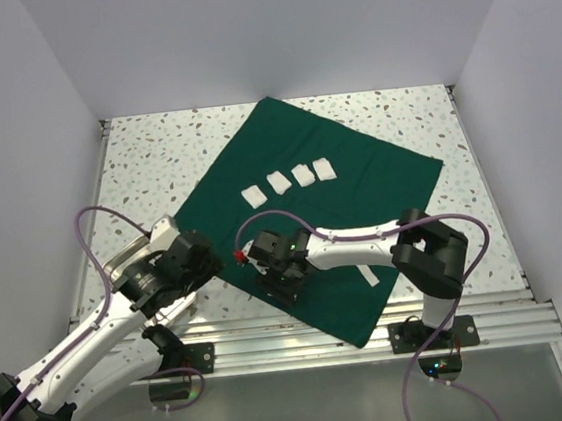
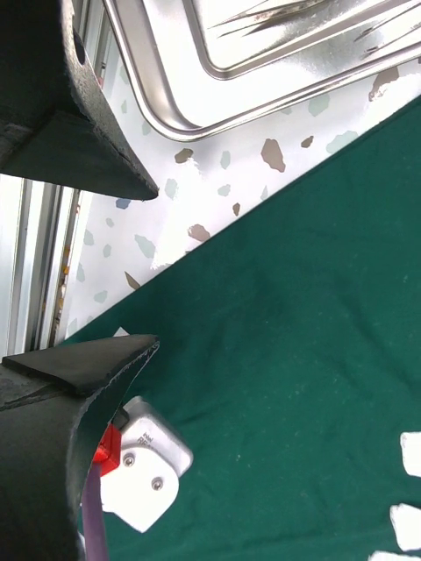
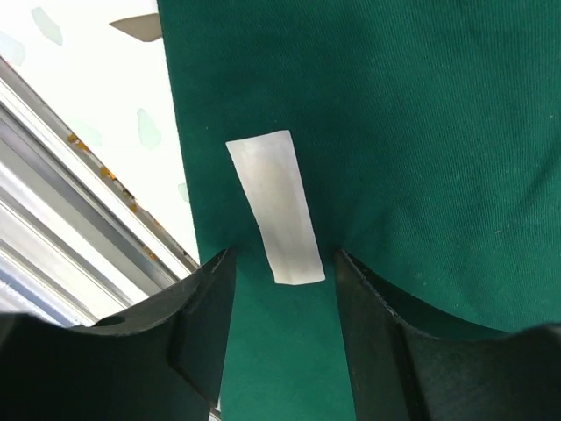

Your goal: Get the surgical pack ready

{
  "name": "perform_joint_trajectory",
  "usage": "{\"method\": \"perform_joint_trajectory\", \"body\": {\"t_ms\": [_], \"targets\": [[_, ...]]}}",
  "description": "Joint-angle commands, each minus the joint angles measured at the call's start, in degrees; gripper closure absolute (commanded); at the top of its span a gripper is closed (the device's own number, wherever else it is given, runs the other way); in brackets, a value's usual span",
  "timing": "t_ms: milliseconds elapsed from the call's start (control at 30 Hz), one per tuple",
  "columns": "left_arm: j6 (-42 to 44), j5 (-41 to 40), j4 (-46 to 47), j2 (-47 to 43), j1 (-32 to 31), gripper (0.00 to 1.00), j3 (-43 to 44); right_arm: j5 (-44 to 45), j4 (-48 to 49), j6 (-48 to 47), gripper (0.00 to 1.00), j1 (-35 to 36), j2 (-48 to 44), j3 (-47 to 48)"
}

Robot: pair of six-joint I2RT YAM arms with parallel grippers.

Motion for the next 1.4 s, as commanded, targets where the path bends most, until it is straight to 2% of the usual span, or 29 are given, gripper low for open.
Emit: {"method": "perform_joint_trajectory", "body": {"t_ms": [0,167,567,767,1000,1233,1367], "targets": [[-1.86,-2.62,-1.26,-1.98,0.12,0.33,-0.48,2.25,-1.24,-1.39,0.48,0.44,1.20,2.18],[-1.69,-2.45,-1.26,-2.51,0.12,0.33,-0.57,2.70,-1.15,-1.22,0.54,0.44,1.46,2.18],[-1.60,-1.39,-0.90,-3.48,0.12,0.33,-1.18,6.12,0.07,1.07,0.77,0.62,-0.91,0.43],[1.46,1.06,1.90,-3.39,0.12,0.33,-1.36,6.30,1.31,2.83,0.82,0.62,-3.54,-0.54],[7.01,9.58,13.84,-2.25,0.12,0.35,-4.61,3.93,3.59,5.37,0.91,0.53,-8.12,-2.82],[9.65,14.33,18.95,-0.40,0.12,0.37,-5.75,3.14,4.29,6.34,0.96,0.36,-10.22,-3.61],[12.46,21.45,30.17,-1.37,0.12,0.37,-9.43,0.87,4.64,7.13,0.97,-1.13,-13.65,-4.58]]}}
